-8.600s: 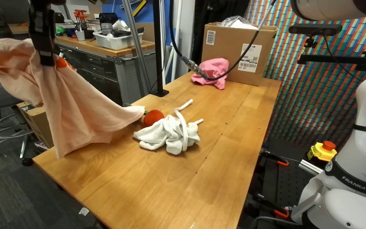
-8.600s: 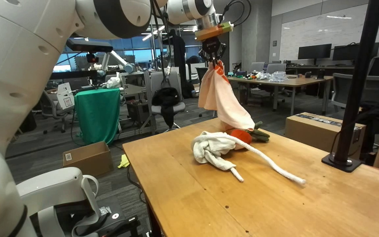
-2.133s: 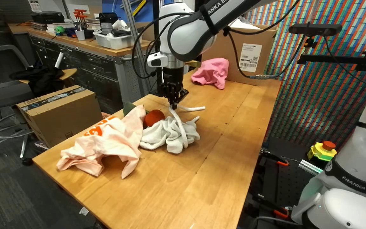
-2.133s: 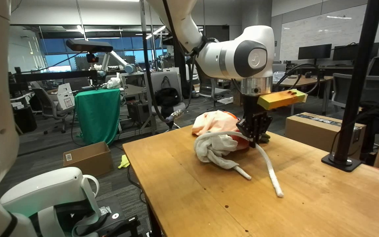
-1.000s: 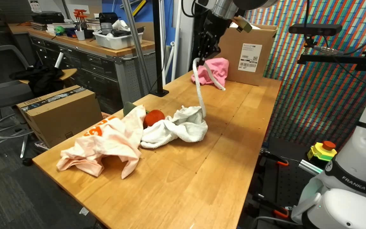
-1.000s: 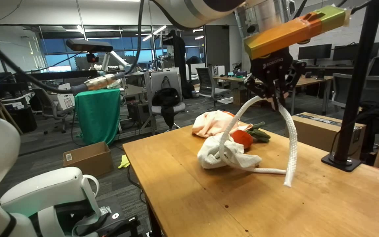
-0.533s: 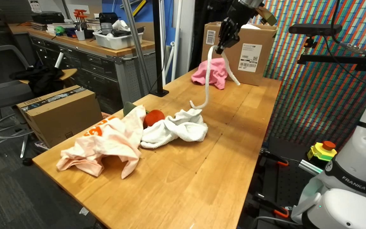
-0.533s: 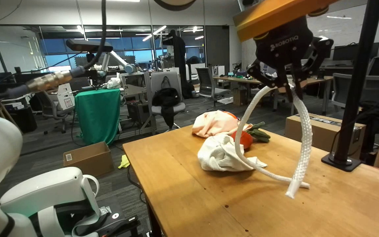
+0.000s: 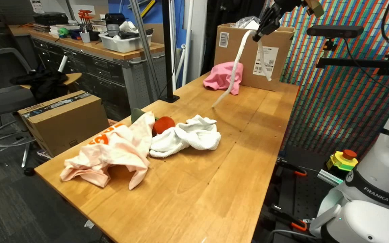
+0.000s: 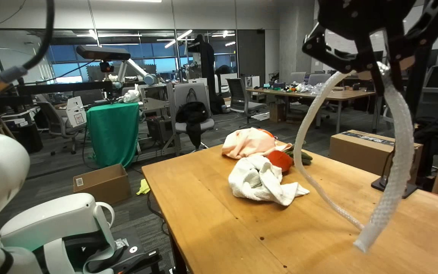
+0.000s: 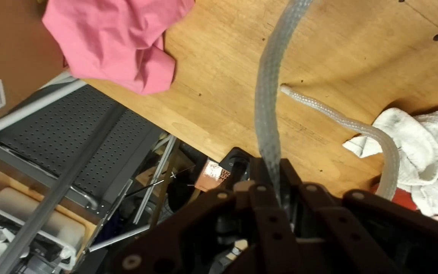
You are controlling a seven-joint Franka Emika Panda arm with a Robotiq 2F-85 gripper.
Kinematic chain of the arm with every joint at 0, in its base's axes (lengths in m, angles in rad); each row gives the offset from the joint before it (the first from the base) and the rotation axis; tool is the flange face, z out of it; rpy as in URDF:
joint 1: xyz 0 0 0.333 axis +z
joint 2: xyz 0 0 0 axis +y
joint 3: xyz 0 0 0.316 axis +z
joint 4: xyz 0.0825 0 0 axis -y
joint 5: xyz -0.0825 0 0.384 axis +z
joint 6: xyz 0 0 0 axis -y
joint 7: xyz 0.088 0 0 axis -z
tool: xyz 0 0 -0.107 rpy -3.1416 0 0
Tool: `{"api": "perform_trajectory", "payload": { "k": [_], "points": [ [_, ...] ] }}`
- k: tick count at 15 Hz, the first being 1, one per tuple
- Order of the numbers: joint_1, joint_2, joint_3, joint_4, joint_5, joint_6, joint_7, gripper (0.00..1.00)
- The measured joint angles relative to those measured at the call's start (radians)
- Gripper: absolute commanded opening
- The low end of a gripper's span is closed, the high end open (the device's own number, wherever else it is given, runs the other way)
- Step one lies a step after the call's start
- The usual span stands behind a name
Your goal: Separate the objects on the table.
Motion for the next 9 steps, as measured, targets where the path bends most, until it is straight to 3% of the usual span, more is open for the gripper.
{"api": "perform_trajectory", "payload": {
  "k": [4,9],
  "points": [
    [-0.003,-0.036,-0.044,-0.004,0.0,-0.01,0.0,0.05],
    [-0.003,0.016,-0.041,-0.011,0.0,-0.035,0.084,0.05]
  ]
}}
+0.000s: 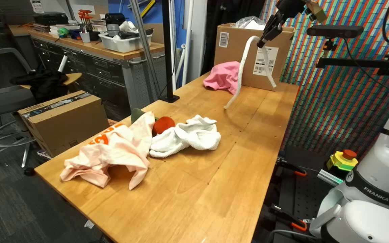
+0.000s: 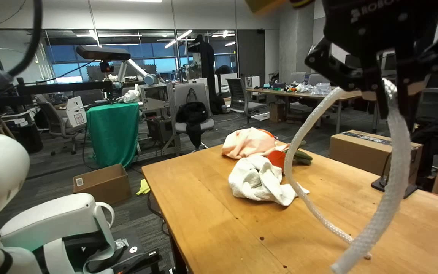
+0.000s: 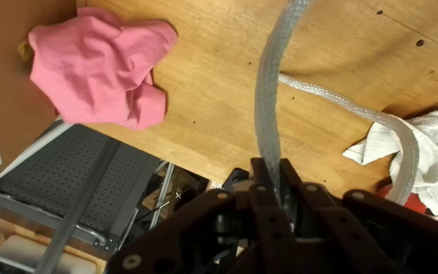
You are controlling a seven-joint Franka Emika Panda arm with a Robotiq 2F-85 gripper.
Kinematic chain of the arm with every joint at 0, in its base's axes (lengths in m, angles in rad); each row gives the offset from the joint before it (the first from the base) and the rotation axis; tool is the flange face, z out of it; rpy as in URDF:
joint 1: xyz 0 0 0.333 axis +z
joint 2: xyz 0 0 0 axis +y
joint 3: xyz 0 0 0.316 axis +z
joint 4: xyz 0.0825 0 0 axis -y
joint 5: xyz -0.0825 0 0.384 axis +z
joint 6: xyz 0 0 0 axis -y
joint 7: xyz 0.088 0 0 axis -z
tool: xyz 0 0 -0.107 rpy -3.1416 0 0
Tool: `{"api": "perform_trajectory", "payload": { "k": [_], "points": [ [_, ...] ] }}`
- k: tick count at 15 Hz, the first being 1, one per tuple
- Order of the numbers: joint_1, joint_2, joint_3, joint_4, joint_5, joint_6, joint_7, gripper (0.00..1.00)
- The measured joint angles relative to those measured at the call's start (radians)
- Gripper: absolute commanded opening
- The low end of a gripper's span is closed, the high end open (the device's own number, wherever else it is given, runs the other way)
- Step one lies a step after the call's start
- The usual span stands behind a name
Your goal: Separate the objects on the table.
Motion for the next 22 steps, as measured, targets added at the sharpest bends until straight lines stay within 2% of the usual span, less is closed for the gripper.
{"api": "perform_trajectory", "payload": {
  "k": [3,6,10,15,22],
  "points": [
    [-0.006,0.076,0.032,0.0,-0.006,0.026,0.165,0.05],
    [-0.014,0.175,0.067,0.005,-0.043,0.109,0.335,0.05],
    [-0.018,0.305,0.074,0.037,-0.074,0.149,0.457,0.05],
    [-0.027,0.431,0.071,0.076,-0.062,0.151,0.502,0.05],
    [-0.016,0.551,0.086,0.117,0.07,0.154,0.496,0.05]
  ]
}}
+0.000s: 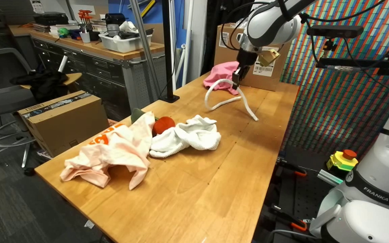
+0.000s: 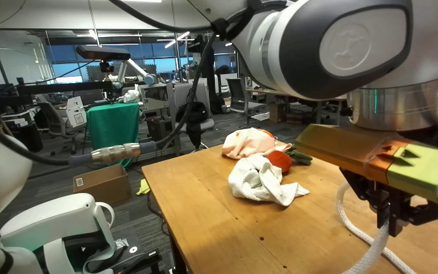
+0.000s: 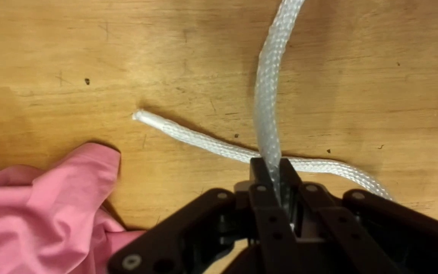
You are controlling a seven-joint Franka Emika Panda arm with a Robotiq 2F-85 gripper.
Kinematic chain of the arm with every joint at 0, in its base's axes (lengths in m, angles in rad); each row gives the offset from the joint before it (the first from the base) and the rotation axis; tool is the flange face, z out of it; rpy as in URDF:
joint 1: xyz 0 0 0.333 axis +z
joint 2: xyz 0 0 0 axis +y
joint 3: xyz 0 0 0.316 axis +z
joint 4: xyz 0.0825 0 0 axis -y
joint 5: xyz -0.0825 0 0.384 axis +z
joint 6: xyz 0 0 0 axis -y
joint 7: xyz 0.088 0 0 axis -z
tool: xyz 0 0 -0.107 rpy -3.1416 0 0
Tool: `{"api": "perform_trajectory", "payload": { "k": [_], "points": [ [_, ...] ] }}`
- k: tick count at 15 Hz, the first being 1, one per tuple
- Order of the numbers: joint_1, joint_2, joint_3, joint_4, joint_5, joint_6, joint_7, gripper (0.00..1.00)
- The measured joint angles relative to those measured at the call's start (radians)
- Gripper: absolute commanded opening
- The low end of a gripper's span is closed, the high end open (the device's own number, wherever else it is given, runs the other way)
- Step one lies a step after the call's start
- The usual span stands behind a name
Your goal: Separate the objects on the table.
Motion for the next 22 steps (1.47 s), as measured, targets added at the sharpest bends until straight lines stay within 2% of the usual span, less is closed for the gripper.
{"api": "perform_trajectory", "payload": {
  "k": [8,9,10,11,19,20,22],
  "points": [
    [-0.066,0.135,-0.009,0.08,0.008,0.057,0.093,0.05],
    [-0.077,0.155,-0.009,0.09,0.011,0.06,0.106,0.09],
    [-0.085,0.173,-0.009,0.1,0.017,0.062,0.114,0.36],
    [-0.091,0.19,-0.009,0.11,0.02,0.065,0.123,0.36],
    [-0.101,0.246,0.0,0.15,0.023,0.074,0.155,0.95],
    [-0.101,0.246,0.001,0.15,0.023,0.074,0.157,1.0],
    [-0.101,0.246,0.004,0.151,0.023,0.075,0.159,1.0]
  ]
}}
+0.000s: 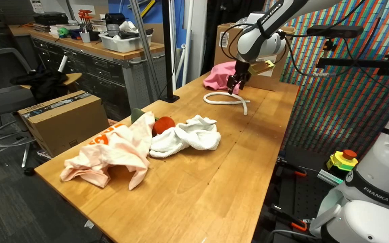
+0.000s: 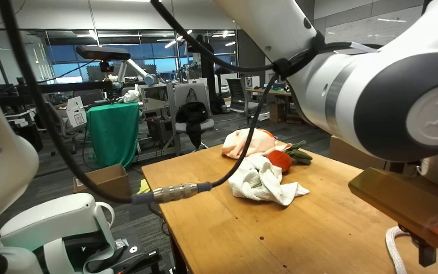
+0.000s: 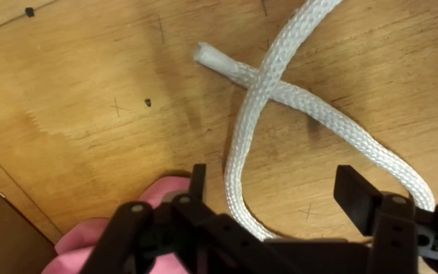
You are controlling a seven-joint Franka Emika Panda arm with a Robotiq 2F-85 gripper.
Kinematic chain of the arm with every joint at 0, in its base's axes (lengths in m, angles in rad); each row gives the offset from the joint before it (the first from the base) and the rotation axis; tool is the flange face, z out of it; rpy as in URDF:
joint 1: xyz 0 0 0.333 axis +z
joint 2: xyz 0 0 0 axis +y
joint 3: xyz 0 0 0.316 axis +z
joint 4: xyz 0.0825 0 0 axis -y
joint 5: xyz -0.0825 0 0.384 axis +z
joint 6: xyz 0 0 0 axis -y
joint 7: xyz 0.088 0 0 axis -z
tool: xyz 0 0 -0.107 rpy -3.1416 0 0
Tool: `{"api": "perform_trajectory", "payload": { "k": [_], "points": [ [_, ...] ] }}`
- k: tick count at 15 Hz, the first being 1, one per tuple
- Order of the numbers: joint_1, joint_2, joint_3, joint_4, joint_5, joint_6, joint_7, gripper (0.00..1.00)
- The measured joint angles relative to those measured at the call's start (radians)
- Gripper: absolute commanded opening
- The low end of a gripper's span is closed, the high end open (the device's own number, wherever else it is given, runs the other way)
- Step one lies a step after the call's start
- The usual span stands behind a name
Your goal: Separate the objects on the table.
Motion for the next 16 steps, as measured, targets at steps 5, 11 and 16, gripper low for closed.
{"api": "perform_trajectory", "payload": {
  "k": [5,11,16],
  "points": [
    [0.024,-0.009,0.04,0.0,-0.024,0.021,-0.003,1.0],
    [0.089,-0.048,0.186,-0.002,0.055,-0.008,-0.117,1.0],
    [0.124,-0.068,0.277,0.018,0.184,-0.124,-0.325,1.0]
  ]
}}
